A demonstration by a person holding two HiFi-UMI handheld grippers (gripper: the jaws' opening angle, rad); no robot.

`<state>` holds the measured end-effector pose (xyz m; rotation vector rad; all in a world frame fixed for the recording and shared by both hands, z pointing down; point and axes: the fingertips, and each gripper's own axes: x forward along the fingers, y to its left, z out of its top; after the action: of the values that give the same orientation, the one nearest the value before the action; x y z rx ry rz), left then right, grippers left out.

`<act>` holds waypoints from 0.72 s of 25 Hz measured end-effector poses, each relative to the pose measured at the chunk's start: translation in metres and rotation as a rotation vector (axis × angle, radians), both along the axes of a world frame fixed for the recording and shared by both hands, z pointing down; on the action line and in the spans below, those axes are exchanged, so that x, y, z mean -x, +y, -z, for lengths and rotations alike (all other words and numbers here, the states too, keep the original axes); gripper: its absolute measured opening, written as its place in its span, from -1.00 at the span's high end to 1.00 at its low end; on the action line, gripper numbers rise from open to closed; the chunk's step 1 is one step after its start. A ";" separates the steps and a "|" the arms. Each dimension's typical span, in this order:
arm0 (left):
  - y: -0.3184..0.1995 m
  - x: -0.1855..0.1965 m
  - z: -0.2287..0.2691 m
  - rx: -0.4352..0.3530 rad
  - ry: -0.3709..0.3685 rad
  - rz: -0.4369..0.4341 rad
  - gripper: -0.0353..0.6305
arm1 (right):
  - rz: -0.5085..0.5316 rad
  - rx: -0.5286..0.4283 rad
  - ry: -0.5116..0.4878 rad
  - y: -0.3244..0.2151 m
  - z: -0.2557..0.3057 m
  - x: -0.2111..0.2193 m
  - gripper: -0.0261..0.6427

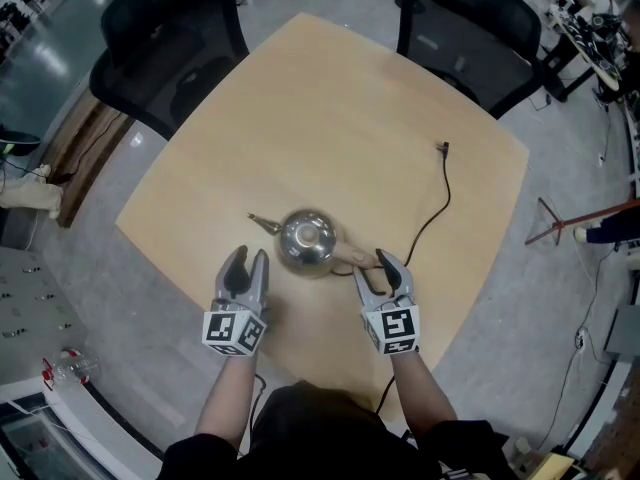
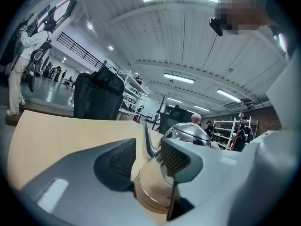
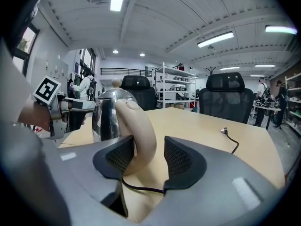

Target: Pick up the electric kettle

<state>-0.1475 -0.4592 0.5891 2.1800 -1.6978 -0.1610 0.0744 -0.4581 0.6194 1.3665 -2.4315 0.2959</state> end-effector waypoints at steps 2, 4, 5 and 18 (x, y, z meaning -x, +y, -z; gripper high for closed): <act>-0.004 0.002 0.000 -0.002 0.017 0.016 0.40 | -0.009 -0.001 -0.005 -0.003 0.000 -0.002 0.32; -0.010 0.004 0.000 -0.005 0.041 0.028 0.39 | -0.021 -0.003 -0.010 -0.007 0.000 -0.004 0.32; -0.014 0.005 0.000 -0.006 0.051 0.035 0.39 | -0.027 -0.003 -0.013 -0.010 -0.001 -0.005 0.32; -0.031 -0.002 -0.004 0.001 0.143 0.090 0.35 | -0.039 0.001 -0.033 -0.034 -0.002 -0.012 0.32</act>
<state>-0.1455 -0.4903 0.5931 2.0398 -1.7150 -0.3321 0.0860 -0.4923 0.6216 1.4210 -2.4332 0.3320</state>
